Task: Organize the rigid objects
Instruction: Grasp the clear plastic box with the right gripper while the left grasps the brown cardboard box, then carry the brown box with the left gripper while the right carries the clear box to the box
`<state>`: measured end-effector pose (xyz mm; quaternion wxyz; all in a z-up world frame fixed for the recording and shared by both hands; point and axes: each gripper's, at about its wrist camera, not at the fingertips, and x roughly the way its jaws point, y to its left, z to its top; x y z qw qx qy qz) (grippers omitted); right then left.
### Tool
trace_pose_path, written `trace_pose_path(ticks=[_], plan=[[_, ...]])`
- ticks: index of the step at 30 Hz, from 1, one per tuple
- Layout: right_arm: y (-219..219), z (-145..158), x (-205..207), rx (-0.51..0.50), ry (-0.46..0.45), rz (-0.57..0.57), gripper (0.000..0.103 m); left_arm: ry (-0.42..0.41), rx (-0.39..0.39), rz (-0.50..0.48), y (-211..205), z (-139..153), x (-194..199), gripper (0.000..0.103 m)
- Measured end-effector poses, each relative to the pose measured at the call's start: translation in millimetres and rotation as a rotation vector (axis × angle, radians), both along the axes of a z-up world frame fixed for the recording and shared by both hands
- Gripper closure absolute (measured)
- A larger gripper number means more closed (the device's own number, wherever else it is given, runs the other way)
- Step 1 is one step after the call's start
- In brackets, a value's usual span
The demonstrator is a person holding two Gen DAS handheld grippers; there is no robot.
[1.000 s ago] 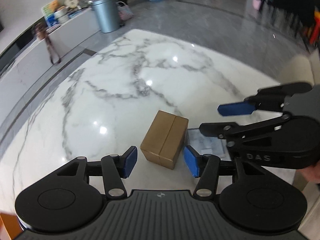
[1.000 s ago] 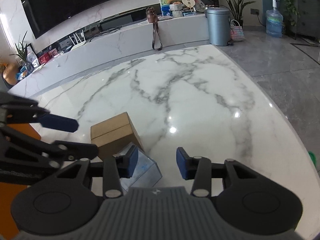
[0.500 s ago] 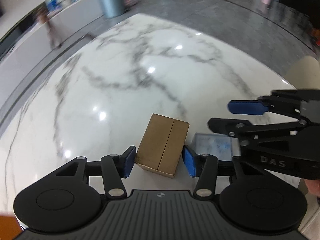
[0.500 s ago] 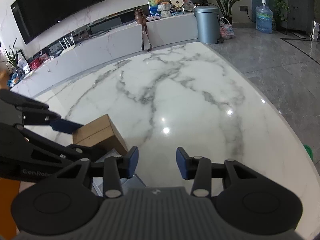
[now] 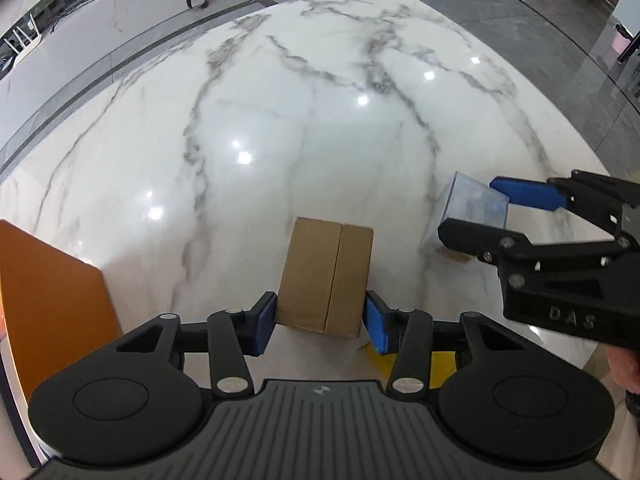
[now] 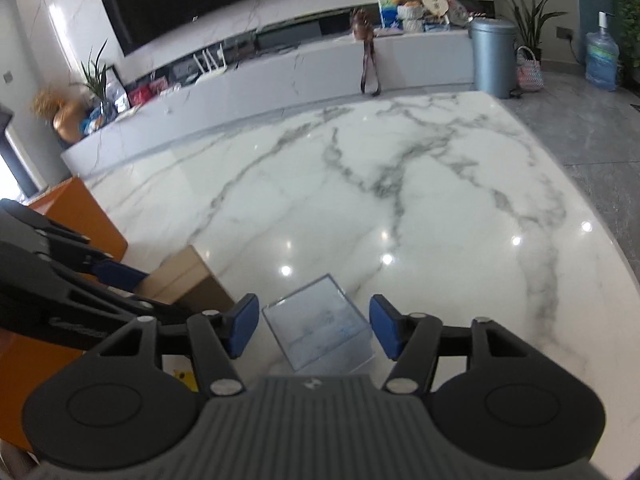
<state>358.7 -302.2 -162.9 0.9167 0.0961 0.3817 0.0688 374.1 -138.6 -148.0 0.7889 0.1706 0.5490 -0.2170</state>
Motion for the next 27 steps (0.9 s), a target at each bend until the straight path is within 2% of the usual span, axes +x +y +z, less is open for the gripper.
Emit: trace_pose_path(ticks=[3, 5, 7, 9, 13, 15, 18, 27], plan=[[1, -2, 2, -0.009, 0.018, -0.005, 0.039, -0.044, -0.024, -0.005, -1, 1, 1, 0.034], [0, -4, 2, -0.008, 0.018, -0.007, 0.040, -0.058, -0.055, -0.006, -3, 3, 3, 0.034], [2, -4, 1, -0.015, 0.010, -0.009, 0.041, -0.058, -0.045, -0.012, -8, 0, 3, 0.039], [0, -5, 1, -0.013, 0.009, -0.014, 0.042, -0.059, -0.018, -0.015, -10, -3, 2, 0.050], [3, -5, 2, -0.026, 0.007, -0.012, 0.042, -0.044, -0.041, 0.057, 0, -1, -2, 0.051], [9, -7, 4, -0.066, 0.024, -0.006, 0.043, -0.054, -0.065, 0.086, 7, 3, -11, 0.051], [18, -10, 5, -0.145, 0.042, -0.001, 0.048, -0.075, -0.111, 0.121, 16, 19, -25, 0.051], [15, 12, -12, -0.132, -0.031, -0.039, 0.049, -0.149, -0.281, 0.230, 56, 85, -72, 0.052]])
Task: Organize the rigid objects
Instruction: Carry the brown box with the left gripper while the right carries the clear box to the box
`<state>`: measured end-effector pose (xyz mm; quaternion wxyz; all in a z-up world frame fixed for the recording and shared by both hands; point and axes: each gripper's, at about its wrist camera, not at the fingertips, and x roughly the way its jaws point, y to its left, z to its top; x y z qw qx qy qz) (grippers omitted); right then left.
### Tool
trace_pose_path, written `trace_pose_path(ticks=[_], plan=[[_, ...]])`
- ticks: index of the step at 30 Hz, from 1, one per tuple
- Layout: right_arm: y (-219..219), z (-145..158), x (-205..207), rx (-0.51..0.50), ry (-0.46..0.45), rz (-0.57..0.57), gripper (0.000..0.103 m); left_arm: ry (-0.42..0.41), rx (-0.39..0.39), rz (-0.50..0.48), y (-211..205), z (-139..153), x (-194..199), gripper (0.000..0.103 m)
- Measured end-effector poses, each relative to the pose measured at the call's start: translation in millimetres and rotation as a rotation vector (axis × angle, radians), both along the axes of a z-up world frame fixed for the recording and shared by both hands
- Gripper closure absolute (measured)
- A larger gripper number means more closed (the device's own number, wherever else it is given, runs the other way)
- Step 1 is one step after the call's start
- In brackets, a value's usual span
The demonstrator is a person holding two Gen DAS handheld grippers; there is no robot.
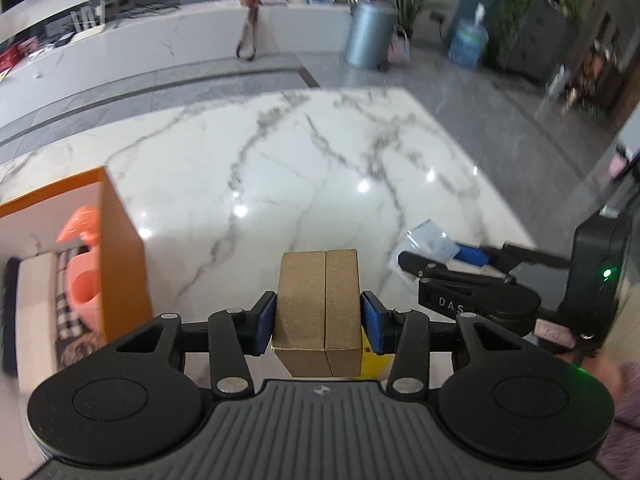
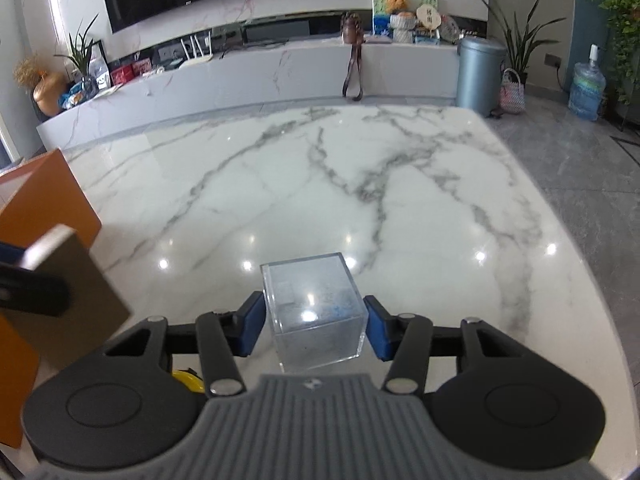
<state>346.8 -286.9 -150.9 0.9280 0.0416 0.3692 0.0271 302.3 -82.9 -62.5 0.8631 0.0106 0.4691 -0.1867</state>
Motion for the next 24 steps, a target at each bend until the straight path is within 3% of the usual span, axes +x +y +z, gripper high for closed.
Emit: trace_pose_path(ticks=[6, 13, 18, 24], plan=[[13, 44, -31, 0.116, -0.068, 0.026, 0.049, -0.079, -0.071, 0.081, 37, 42, -32, 0.052], [82, 90, -64, 0.088, -0.124, 0.246, 0.049, -0.091, -0.063, 0.198, 88, 58, -47, 0.052], [135, 107, -74, 0.051, -0.129, 0.408, 0.049, -0.089, -0.033, 0.238, 123, 59, -54, 0.052], [185, 120, -70, -0.047, -0.110, 0.576, 0.049, -0.073, -0.051, 0.297, 169, 53, -58, 0.052]])
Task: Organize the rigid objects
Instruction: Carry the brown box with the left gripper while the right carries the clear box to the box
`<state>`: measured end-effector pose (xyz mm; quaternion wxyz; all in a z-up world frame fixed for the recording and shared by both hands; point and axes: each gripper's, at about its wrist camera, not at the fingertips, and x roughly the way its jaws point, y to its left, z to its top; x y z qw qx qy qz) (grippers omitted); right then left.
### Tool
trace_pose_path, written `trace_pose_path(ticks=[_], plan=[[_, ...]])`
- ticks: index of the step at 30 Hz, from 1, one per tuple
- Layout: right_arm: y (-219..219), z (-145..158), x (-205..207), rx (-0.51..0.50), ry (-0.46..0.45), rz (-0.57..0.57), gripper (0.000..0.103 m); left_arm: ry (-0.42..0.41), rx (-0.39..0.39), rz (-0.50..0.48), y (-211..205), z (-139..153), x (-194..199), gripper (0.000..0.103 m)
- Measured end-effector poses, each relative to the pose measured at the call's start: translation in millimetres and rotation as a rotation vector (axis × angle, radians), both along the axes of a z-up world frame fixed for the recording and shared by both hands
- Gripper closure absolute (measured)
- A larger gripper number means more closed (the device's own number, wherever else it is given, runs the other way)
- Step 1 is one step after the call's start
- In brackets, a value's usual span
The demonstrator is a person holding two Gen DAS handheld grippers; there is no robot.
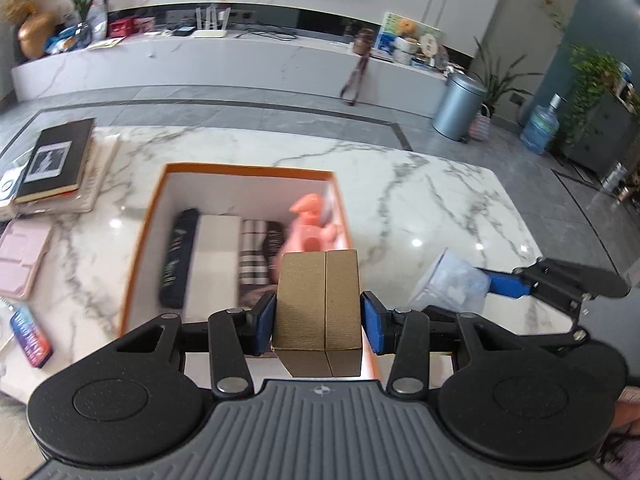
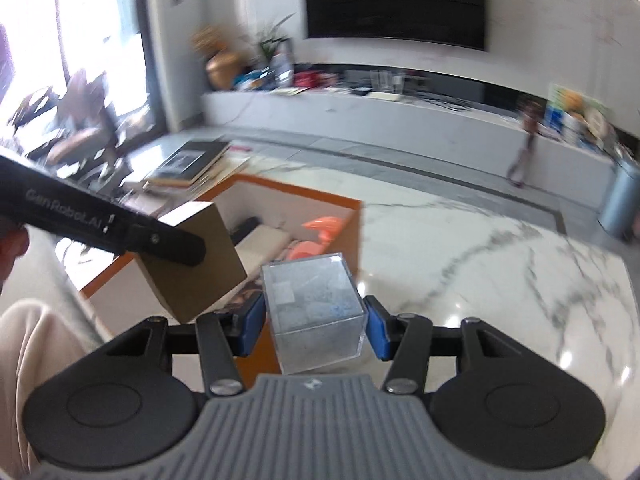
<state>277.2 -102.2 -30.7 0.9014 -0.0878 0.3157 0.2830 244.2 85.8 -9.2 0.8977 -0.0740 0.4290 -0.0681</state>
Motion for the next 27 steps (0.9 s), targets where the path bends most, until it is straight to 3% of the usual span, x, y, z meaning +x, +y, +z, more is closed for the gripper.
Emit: trace_pose_path(ticks=[11, 17, 27], plan=[[67, 15, 43, -0.184, 0.061, 0.234, 0.049, 0.046, -0.084, 0.055, 62, -32, 13, 0.052], [131, -29, 55, -0.480, 0.074, 0.403, 0.049, 0.085, -0.112, 0.069, 84, -52, 22, 0.052], [164, -83, 98, -0.677, 0.212, 0.535, 0.049, 0.123, -0.177, 0.049, 96, -72, 35, 0.052]])
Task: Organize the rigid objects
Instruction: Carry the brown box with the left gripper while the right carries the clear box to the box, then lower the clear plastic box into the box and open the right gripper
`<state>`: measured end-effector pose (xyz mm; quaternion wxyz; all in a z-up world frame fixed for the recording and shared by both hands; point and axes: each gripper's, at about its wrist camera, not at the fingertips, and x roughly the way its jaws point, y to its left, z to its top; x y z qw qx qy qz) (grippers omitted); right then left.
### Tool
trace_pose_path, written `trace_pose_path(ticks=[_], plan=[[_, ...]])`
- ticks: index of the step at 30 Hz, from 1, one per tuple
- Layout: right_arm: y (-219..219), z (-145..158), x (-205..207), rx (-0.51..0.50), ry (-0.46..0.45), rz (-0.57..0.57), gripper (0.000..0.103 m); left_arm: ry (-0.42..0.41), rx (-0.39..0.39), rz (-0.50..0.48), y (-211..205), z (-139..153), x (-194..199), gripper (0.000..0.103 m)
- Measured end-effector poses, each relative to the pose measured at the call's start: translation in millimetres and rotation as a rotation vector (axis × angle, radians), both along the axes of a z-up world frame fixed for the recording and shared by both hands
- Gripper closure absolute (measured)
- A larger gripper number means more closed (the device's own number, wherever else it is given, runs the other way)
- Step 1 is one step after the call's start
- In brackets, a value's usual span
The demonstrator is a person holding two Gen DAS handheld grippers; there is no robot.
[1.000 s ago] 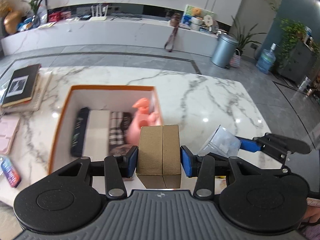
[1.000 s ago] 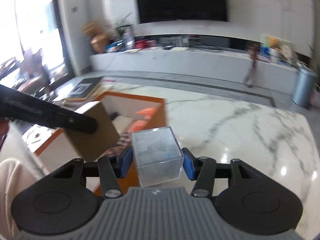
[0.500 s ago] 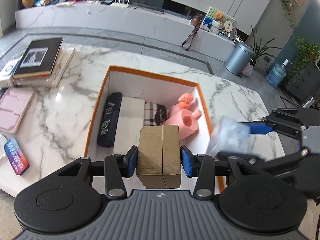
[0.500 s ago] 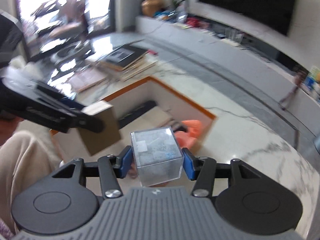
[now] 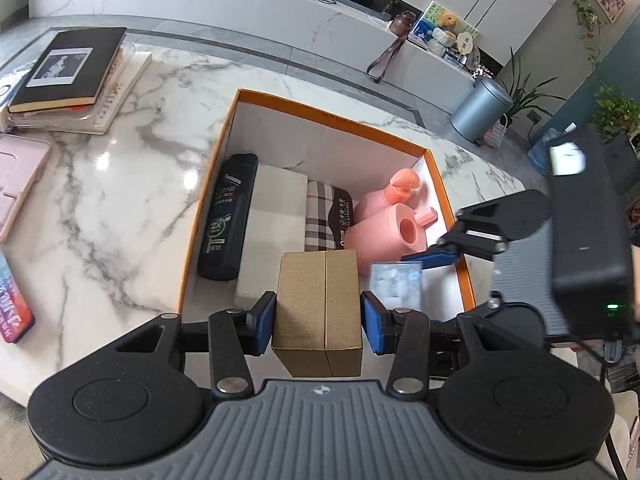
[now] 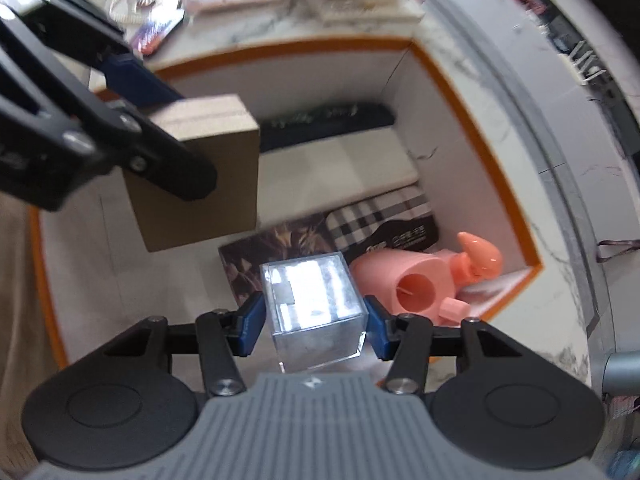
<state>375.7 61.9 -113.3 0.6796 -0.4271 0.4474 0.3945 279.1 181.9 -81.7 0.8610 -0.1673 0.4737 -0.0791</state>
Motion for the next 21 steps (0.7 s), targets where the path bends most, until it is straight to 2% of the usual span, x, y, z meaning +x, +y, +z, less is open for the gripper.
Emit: trace_pose_path(ticks=[5, 10, 19, 21], plan=[[7, -12, 13, -0.038, 0.044, 0.026, 0.049, 0.012, -0.026, -0.011, 1, -6, 8, 0.052], [9, -19, 14, -0.119, 0.050, 0.084, 0.049, 0.025, -0.045, -0.017, 1, -12, 12, 0.052], [9, -22, 7, -0.166, 0.055, 0.137, 0.051, 0.059, -0.066, -0.005, 2, -19, 11, 0.052], [9, -27, 2, -0.186, 0.020, 0.158, 0.051, 0.065, -0.070, -0.003, 2, -19, 10, 0.052]])
